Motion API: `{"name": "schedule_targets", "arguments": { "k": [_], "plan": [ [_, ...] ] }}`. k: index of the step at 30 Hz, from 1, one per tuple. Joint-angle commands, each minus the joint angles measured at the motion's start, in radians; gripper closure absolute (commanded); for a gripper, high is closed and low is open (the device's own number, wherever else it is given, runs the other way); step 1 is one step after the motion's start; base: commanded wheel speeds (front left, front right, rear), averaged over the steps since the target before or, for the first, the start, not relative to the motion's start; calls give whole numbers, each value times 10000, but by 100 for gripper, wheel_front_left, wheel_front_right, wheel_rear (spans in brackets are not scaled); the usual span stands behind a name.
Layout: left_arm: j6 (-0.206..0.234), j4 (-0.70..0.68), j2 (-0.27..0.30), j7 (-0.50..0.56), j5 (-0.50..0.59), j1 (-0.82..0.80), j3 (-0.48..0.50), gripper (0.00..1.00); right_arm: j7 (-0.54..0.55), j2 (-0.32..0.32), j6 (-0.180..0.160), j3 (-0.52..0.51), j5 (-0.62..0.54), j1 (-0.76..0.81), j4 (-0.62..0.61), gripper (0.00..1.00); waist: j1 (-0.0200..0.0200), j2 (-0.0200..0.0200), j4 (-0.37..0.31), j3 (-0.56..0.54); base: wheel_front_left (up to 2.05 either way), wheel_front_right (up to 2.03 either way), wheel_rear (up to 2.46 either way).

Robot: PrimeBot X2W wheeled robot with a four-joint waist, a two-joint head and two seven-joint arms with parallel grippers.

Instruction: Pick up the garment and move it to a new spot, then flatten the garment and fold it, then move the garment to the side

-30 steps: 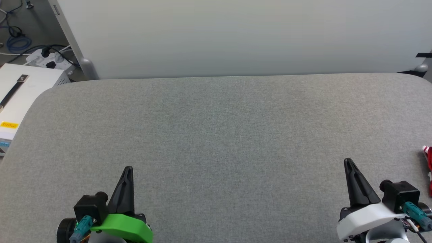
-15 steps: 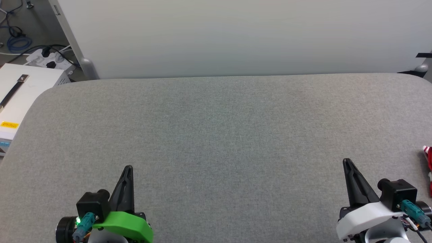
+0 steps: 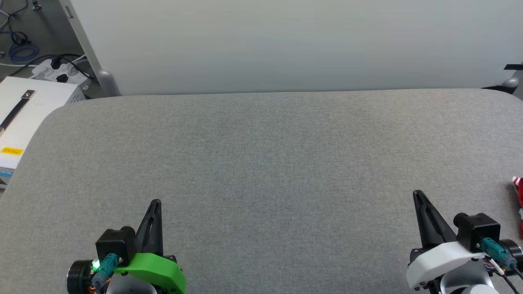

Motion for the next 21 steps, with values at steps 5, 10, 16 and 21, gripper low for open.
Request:
{"name": "schedule_targets", "arguments": {
  "k": [5, 10, 16, 21],
  "plan": [
    [107, -86, -55, 156, 227, -271, -11, 100, 93, 46, -5, 8, -165, -153, -67, 100, 0, 0, 3, 0, 0, 0, 0],
    [153, -128, -63, 259, 324, -295, -12, 100, 162, 51, -6, 9, -245, -174, -77, 100, 0, 0, 6, -1, 0, 0, 0],
    [206, -178, -72, 378, 437, -323, -14, 100, 242, 56, -6, 10, -339, -199, -88, 100, 0, 0, 9, -1, 0, 0, 0],
    [249, -218, -80, 476, 529, -346, -15, 100, 309, 61, -6, 11, -415, -220, -98, 100, 0, 0, 11, -1, 0, 0, 0]
  ]
}}
